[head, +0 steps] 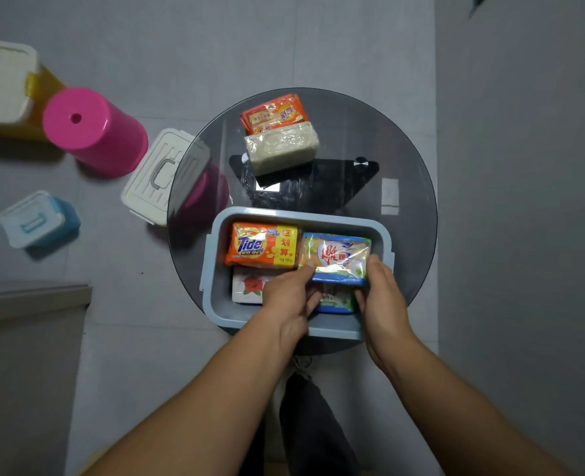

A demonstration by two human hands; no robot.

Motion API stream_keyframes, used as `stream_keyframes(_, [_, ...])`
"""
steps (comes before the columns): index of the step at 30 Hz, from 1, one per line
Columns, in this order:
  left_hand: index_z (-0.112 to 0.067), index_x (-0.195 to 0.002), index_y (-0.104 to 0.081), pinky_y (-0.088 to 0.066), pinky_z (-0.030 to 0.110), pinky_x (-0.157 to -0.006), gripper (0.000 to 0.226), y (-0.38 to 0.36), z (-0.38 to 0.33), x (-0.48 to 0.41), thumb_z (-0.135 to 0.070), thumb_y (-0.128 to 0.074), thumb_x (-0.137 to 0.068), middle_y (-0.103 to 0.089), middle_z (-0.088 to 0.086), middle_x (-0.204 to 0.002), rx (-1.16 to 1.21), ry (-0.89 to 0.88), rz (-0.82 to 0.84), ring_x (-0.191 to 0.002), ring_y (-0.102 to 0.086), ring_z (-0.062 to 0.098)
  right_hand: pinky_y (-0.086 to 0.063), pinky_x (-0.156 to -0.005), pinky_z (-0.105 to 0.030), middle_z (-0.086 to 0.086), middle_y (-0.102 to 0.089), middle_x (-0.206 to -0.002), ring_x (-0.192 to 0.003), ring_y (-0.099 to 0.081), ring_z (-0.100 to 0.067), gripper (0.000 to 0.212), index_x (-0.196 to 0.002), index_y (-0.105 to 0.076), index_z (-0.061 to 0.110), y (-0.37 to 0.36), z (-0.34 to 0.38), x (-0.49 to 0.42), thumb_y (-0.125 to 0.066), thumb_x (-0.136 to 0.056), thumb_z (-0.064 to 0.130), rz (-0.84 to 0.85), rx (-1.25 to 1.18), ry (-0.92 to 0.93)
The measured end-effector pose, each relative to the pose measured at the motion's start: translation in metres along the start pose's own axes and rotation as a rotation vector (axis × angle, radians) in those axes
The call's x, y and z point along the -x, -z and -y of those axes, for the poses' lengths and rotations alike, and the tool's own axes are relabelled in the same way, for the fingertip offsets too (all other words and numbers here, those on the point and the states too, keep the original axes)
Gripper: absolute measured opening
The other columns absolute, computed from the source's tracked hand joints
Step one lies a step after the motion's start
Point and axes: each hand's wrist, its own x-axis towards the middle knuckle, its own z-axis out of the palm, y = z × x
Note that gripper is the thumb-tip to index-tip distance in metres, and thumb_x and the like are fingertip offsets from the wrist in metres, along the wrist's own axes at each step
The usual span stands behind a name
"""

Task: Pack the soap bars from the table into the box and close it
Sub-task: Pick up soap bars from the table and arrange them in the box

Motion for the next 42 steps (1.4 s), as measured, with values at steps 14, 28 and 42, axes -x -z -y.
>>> stream_keyframes(14, [-0.006, -0.113, -0.066, -0.057, 0.037, -0.096, 0.028, 0.004, 0.004, -0.008, -0.017, -0.075, -0.089, -0.076, 0.013, -0.110, 0.177, -0.014, 0.077, -0.104, -0.072, 0.024, -0.044, -0.109, -0.037, 0.004, -0.066, -0.128, -0.118, -0.060, -0.010, 0.041, -0.142, -0.051, 0.030, -0.005, -0.001, -0.009, -0.040, -0.104, 0.039, 0.080, 0.037, 0.021])
stream_keyframes(28, [-0.007, -0.117, -0.065, -0.058, 0.044, -0.092, 0.032, 0.016, -0.046, 0.032, -0.027, -0.070, -0.093, -0.071, 0.020, -0.110, -0.186, 0.119, 0.177, -0.106, -0.070, 0.033, -0.053, -0.071, -0.024, 0.010, -0.070, -0.100, -0.091, -0.068, -0.006, 0.023, -0.107, -0.062, 0.039, 0.009, 0.024, 0.015, -0.040, -0.102, 0.043, -0.031, 0.362, 0.285])
stream_keyframes(42, [-0.013, -0.111, -0.065, -0.054, 0.036, -0.086, 0.054, 0.010, -0.230, -0.064, -0.056, -0.069, -0.078, -0.066, 0.008, -0.092, -0.695, -0.495, 0.022, -0.085, -0.062, 0.016, -0.039, -0.069, -0.015, 0.010, -0.063, -0.100, -0.088, -0.056, -0.003, 0.028, -0.120, -0.063, 0.021, -0.106, 0.139, -0.110, -0.046, -0.102, 0.034, 0.053, 0.568, 0.420])
